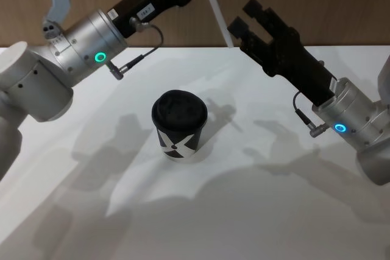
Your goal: Pick up the straw with one hand, pass it to the other hand, and insert it into the cup.
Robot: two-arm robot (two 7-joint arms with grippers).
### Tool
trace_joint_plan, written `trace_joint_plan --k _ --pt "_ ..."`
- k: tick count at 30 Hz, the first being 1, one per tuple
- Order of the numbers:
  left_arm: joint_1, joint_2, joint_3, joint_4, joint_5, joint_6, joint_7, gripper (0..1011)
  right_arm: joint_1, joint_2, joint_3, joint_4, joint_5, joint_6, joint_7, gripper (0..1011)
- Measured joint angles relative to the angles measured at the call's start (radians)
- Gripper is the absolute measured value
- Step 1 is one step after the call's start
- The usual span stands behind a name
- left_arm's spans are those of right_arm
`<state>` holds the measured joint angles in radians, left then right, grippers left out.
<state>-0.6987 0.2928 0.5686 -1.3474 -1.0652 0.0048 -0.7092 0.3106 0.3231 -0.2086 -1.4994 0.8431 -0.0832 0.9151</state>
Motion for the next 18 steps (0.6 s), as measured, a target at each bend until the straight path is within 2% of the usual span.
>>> trace_joint_plan --k 8,18 --pt "0.010 0.044 0.002 -0.017 0.056 -0.027 0.015 11 0.000 0.000 0.000 0.000 0.000 0.000 0.000 990" --pt "0.038 0.097 0.004 -0.051 0.110 -0.040 0.029 11 0.000 0.000 0.000 0.000 0.000 0.000 0.000 1001"
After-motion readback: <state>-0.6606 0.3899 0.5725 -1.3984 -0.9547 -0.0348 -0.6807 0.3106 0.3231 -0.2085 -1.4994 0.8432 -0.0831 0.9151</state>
